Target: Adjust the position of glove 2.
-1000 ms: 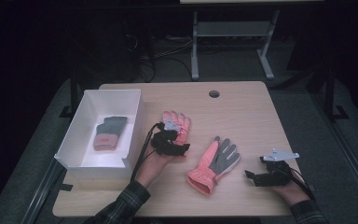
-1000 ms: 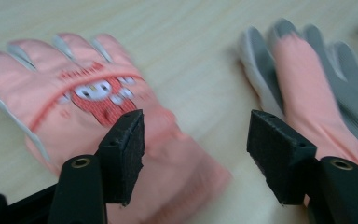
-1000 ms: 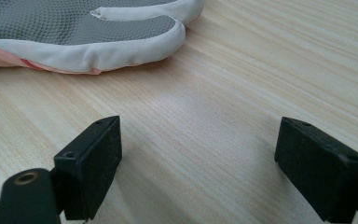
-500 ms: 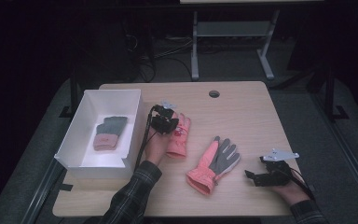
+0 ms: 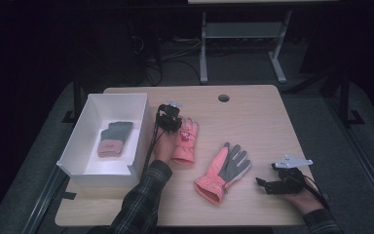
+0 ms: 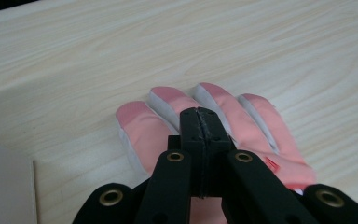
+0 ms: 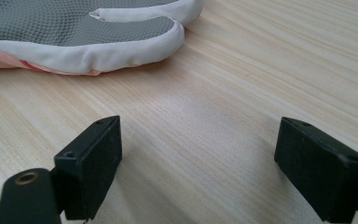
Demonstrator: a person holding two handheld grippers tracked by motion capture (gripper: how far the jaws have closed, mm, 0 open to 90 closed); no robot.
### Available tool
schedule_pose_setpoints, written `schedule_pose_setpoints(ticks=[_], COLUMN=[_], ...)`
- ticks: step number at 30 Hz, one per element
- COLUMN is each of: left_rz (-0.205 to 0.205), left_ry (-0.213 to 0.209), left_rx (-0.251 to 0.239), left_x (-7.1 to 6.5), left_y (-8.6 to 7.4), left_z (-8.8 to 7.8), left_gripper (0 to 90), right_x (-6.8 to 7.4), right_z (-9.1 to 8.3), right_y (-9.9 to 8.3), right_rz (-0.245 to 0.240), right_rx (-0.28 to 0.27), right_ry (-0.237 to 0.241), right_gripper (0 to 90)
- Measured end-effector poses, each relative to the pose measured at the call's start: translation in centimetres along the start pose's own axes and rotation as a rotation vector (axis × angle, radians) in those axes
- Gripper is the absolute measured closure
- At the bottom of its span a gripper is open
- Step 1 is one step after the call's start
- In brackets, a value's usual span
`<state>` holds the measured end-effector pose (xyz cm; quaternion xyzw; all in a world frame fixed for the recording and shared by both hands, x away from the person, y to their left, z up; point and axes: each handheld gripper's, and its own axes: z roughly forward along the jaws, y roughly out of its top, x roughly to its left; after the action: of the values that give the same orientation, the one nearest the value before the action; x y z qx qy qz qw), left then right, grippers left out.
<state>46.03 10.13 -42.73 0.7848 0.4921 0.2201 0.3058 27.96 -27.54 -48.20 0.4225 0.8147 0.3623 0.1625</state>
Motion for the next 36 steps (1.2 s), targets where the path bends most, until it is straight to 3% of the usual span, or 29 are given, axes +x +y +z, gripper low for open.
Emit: schedule_pose_setpoints(ticks=[5, 7, 12, 20, 21, 23, 29, 36], left_rz=[-0.002, -0.009, 0.043, 0.061, 0.060, 0.058, 0.122, 0.174], left_ry=[-0.030, -0.062, -0.132, -0.167, -0.173, -0.201, -0.190, -0.172], left_rx=[0.024, 0.030, 0.046, 0.052, 0.050, 0.053, 0.051, 0.093], left_x=[0.1, -0.2, -1.7, -2.1, -2.0, -1.9, -3.1, -3.8], left_y=[0.1, 0.0, -0.2, -0.4, -0.3, 0.0, 0.2, 0.1], left_z=[0.7, 0.8, 1.2, 1.5, 1.5, 1.5, 1.5, 2.5], left_gripper=[89.7, 89.8, 89.8, 89.7, 88.7, 75.6, 61.2, 62.8], right_x=[0.0, 0.0, 0.0, 0.0, 0.0, 0.0, 0.0, 0.0], right_z=[0.0, 0.0, 0.0, -0.1, -0.1, -0.1, -0.1, -0.1], right_y=[0.0, 0.0, 0.0, -0.1, -0.1, -0.1, -0.1, -0.1], right_rz=[-0.001, -0.001, 0.001, 0.001, 0.002, 0.000, 0.002, 0.004], right_rx=[0.000, 0.000, 0.000, 0.001, 0.001, 0.001, 0.000, 0.001], right_ry=[0.001, 0.001, -0.002, -0.003, -0.003, -0.003, -0.004, -0.006], right_gripper=[14.4, 14.5, 14.4, 14.4, 14.5, 14.4, 14.5, 14.6])
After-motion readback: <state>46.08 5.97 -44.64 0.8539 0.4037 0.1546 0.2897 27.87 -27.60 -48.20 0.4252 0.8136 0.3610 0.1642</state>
